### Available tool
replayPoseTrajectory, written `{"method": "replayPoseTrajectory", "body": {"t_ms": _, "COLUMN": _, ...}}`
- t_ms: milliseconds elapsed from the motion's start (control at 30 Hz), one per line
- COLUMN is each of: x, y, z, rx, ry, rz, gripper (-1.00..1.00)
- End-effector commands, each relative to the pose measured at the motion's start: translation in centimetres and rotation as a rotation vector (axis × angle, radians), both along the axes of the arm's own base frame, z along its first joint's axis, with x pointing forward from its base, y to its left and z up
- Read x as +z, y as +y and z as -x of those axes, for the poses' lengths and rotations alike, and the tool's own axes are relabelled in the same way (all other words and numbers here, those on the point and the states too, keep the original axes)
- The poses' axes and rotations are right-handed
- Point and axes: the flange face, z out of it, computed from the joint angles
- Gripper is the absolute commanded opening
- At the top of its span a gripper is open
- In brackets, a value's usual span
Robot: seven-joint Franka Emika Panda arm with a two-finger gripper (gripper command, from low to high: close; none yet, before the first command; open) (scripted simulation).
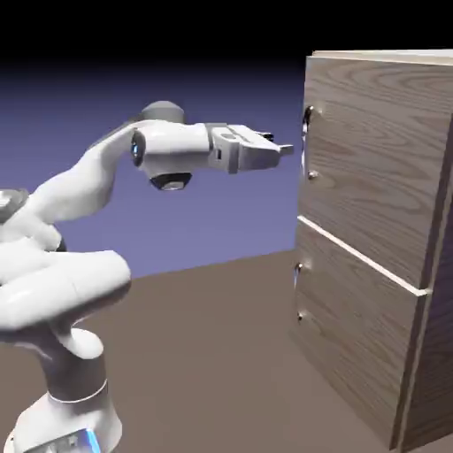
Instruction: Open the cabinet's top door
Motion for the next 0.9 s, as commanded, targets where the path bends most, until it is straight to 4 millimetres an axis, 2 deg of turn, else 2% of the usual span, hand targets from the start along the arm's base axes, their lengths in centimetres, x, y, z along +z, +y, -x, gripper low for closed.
{"method": "replayPoseTrajectory", "body": {"t_ms": 0, "x": 0.0, "y": 0.0, "z": 0.0, "rx": 0.000, "ry": 0.000, "rz": 0.000, "gripper": 0.00}}
{"method": "replayPoseTrajectory", "body": {"t_ms": 133, "x": 0.0, "y": -0.2, "z": -4.4, "rx": 0.000, "ry": -0.001, "rz": 0.001, "gripper": 0.00}}
{"method": "replayPoseTrajectory", "body": {"t_ms": 167, "x": 0.0, "y": -0.3, "z": -5.0, "rx": 0.000, "ry": 0.000, "rz": 0.000, "gripper": 0.00}}
{"method": "replayPoseTrajectory", "body": {"t_ms": 200, "x": 0.0, "y": -0.3, "z": -5.0, "rx": 0.000, "ry": 0.000, "rz": 0.000, "gripper": -1.00}}
{"method": "replayPoseTrajectory", "body": {"t_ms": 233, "x": 0.0, "y": -0.3, "z": -5.0, "rx": 0.000, "ry": 0.000, "rz": 0.000, "gripper": -1.00}}
{"method": "replayPoseTrajectory", "body": {"t_ms": 533, "x": 0.0, "y": -4.4, "z": 2.8, "rx": 0.248, "ry": 0.000, "rz": 0.000, "gripper": -1.00}}
{"method": "replayPoseTrajectory", "body": {"t_ms": 867, "x": 0.0, "y": -9.5, "z": 8.5, "rx": 0.464, "ry": 0.000, "rz": 0.000, "gripper": -1.00}}
